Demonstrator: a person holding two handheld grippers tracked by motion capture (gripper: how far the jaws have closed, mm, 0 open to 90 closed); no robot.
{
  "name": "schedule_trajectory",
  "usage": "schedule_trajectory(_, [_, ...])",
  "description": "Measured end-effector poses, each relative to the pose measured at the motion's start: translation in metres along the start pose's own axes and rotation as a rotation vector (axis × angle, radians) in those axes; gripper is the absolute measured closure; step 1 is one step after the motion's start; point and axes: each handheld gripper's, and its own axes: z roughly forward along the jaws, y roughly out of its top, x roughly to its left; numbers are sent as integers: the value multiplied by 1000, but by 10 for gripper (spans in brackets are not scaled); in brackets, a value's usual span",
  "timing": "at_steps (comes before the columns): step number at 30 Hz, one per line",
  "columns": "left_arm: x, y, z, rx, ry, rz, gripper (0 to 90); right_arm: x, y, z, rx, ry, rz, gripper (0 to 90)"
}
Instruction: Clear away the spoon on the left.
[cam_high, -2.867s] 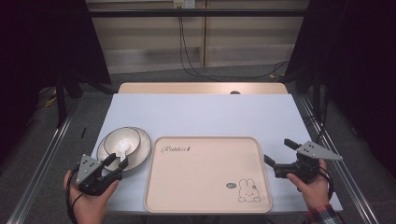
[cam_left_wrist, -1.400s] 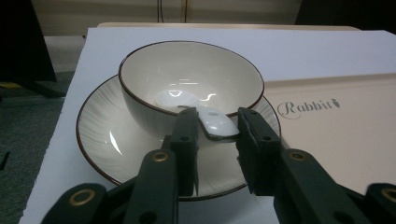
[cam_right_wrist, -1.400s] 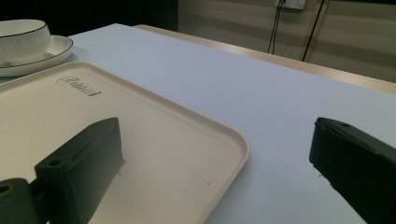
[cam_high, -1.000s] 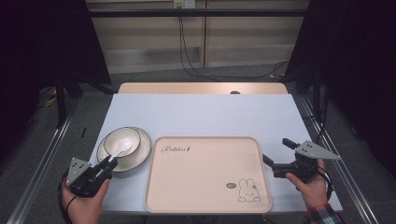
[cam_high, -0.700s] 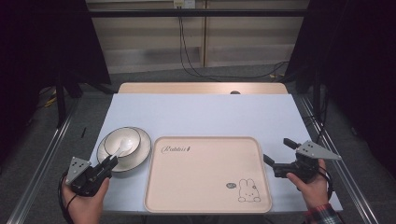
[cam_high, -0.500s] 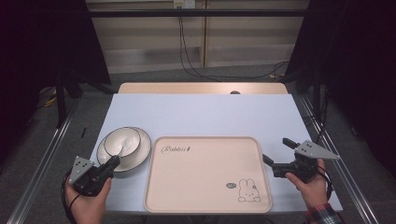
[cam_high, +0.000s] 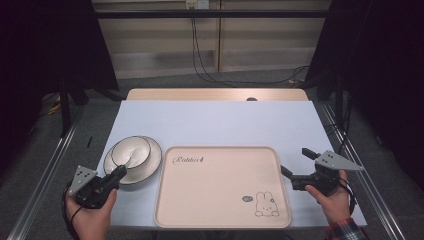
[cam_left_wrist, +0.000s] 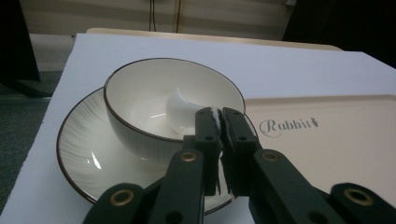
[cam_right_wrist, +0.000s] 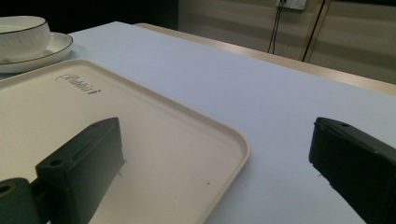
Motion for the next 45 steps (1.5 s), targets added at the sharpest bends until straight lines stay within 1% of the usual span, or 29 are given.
schedule_trajectory(1, [1, 1, 0, -2, 1, -7, 860, 0, 0, 0, -1, 0, -2, 25])
schedule_trajectory(4, [1, 4, 0, -1, 2, -2, 859, 0, 0, 0, -1, 1, -1, 25])
schedule_trajectory(6, [0, 7, 0, -1, -1, 11, 859, -1, 0, -1, -1, 2, 1, 24])
schedule_trajectory(8, [-2, 11, 2, -7, 5, 28, 859, -1, 0, -1, -6, -1, 3, 24])
schedule_trajectory(10, [-2, 14, 5, -9, -2, 45, 859, -1, 0, -1, -1, 1, -1, 24])
schedule_trajectory(12, [-2, 16, 7, -7, 5, 48, 859, -1, 0, -1, -2, 2, 2, 24])
schedule_trajectory(13, [-2, 19, 10, -8, 1, 60, 859, 0, 0, -2, -5, 1, 7, 24])
schedule_trajectory(14, [-2, 19, 10, -8, 1, 60, 859, 0, 0, -2, -5, 1, 7, 24])
schedule_trajectory(17, [-2, 24, 13, -21, 17, 70, 859, -1, 0, -3, -7, 0, 9, 24])
schedule_trajectory(19, [-2, 27, 16, -27, 15, 63, 858, -1, 0, -3, -10, 3, 11, 25])
schedule_trajectory(22, [0, 32, 21, -23, 24, 69, 857, -1, 0, -3, -7, 1, 10, 24])
schedule_trajectory(26, [1, 39, 26, -17, 12, 78, 857, 0, 0, -2, -5, 1, 2, 24])
schedule_trajectory(28, [3, 42, 29, -24, 13, 62, 857, 0, 0, -1, -5, 4, -5, 24])
schedule_trajectory(29, [3, 43, 30, -26, 6, 62, 857, 1, 0, 0, 0, 5, -3, 24])
schedule_trajectory(30, [3, 45, 33, -31, 14, 66, 857, 3, 0, 1, 0, 11, -10, 24])
schedule_trajectory(32, [3, 46, 34, -35, 10, 68, 856, 3, 0, 1, 1, 8, -19, 24])
schedule_trajectory(35, [1, 50, 40, -43, 10, 74, 856, 4, 0, 2, 2, 16, -19, 24])
schedule_trajectory(38, [1, 53, 45, -54, 9, 57, 855, 3, 0, 1, -2, 8, -17, 24])
schedule_trajectory(45, [-1, 58, 58, -70, 17, 54, 856, 1, 0, 0, -8, 6, -9, 24])
